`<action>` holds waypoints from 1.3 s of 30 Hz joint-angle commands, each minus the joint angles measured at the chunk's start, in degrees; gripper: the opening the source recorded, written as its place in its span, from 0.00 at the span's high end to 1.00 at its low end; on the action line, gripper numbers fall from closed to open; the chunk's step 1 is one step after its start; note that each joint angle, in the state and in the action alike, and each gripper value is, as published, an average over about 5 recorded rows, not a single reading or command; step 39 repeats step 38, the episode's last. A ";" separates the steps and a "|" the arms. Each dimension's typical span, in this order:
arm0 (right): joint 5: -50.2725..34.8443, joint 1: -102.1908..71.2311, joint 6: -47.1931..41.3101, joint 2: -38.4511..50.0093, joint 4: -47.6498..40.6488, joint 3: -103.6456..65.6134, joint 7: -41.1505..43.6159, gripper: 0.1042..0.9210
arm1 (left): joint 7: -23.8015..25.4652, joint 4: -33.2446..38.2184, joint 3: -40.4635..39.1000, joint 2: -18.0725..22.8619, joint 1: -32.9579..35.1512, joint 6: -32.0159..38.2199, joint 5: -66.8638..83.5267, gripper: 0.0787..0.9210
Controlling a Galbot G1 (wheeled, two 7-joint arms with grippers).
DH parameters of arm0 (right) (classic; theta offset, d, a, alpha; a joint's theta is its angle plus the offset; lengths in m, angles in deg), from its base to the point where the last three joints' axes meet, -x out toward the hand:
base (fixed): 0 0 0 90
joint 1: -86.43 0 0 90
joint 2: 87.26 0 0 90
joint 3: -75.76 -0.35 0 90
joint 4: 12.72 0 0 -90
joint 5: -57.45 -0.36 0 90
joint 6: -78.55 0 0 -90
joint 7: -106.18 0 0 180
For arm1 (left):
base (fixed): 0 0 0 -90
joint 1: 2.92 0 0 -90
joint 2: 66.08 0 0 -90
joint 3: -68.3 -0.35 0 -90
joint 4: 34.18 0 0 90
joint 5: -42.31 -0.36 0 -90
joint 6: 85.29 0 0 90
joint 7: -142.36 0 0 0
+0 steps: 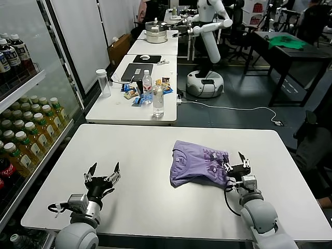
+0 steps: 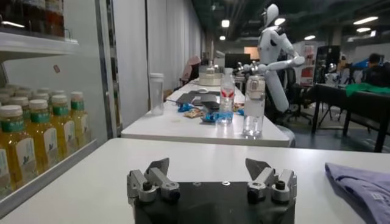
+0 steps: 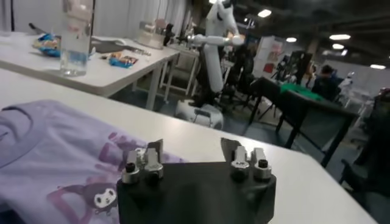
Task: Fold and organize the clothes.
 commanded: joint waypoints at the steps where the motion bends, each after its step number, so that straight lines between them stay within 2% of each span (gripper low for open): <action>1: 3.59 -8.80 5.20 -0.44 8.61 -5.85 -0.63 0.24 | 0.21 -0.01 -0.23 -0.01 -0.09 0.08 -0.13 0.12; 4: 3.62 -13.06 5.82 -1.87 12.53 -7.42 -0.58 0.16 | 0.68 0.22 -0.16 -0.09 0.07 0.14 -0.14 0.12; 7: 3.56 -17.10 6.51 -3.10 15.33 -8.28 -0.10 0.13 | 1.91 0.57 -0.01 -0.29 0.42 0.31 -0.18 0.12; 17: 3.64 -23.85 7.80 -5.00 20.47 -9.57 0.91 0.12 | 6.68 2.73 -0.14 -0.57 1.98 0.92 -1.65 0.12; 39: 3.75 -25.06 7.47 -5.19 22.94 -10.64 -0.26 0.12 | 8.18 4.29 0.42 -0.65 4.16 1.68 -2.70 0.12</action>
